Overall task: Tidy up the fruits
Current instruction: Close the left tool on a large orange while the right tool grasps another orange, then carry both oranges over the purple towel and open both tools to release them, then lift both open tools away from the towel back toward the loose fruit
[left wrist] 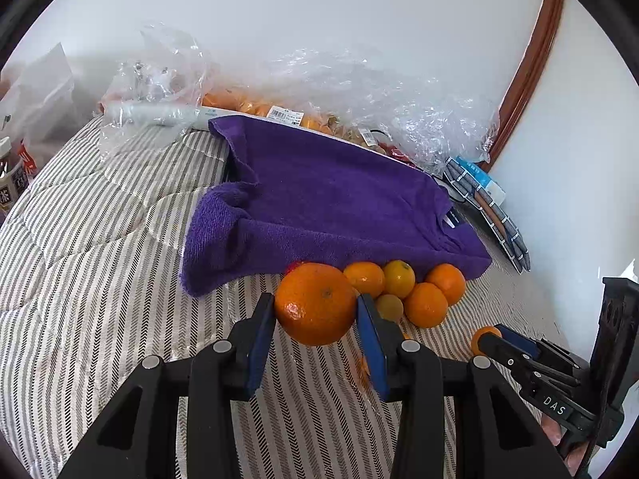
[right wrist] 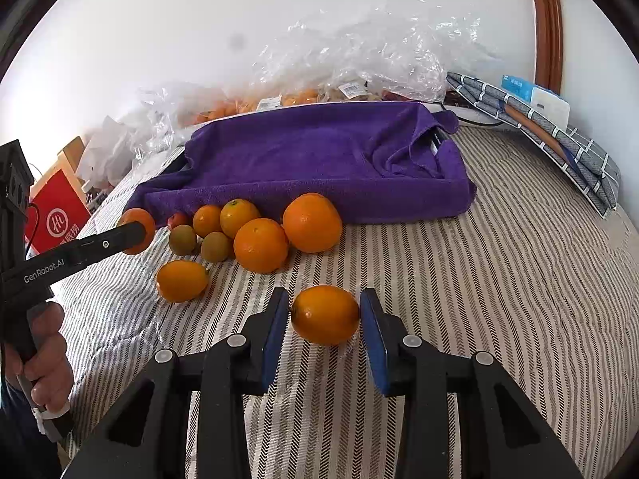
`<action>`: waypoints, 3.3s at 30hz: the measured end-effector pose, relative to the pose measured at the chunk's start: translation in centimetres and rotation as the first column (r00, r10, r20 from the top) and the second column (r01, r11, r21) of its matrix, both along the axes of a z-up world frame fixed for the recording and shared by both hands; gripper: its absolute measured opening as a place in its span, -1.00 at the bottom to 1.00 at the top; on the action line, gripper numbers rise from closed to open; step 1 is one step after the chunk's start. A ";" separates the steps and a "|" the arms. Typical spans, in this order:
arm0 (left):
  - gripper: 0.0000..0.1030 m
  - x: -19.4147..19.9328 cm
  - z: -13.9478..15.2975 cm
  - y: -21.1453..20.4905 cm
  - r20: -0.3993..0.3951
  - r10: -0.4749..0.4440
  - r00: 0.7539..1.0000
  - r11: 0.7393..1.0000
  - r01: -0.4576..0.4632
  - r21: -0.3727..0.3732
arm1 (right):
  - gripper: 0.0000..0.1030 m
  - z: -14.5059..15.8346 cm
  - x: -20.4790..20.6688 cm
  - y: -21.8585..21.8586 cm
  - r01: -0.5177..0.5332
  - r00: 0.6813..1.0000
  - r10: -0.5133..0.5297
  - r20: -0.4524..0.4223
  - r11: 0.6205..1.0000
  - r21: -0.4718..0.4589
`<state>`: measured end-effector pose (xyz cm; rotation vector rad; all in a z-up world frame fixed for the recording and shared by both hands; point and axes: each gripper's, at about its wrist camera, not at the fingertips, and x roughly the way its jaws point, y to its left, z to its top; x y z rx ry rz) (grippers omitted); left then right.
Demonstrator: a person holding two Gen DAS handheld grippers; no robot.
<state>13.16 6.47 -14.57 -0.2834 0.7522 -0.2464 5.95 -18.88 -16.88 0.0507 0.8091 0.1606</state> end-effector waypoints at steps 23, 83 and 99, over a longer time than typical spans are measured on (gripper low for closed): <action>-0.24 9.1 6.8 -0.2 0.117 0.106 0.987 0.993 -0.111 0.036 | -0.28 7.6 10.1 -0.5 0.034 0.984 -0.026 0.174 0.998 -0.043; -0.08 13.3 0.4 -1.8 -0.018 0.077 0.997 0.993 -0.075 0.096 | 0.22 1.5 15.7 0.1 0.041 0.994 -0.032 0.103 0.996 -0.085; -0.09 9.4 4.4 -1.7 0.058 0.143 0.988 0.983 -0.149 0.103 | 0.21 4.4 11.3 -2.3 0.177 0.980 -0.168 0.104 0.981 -0.085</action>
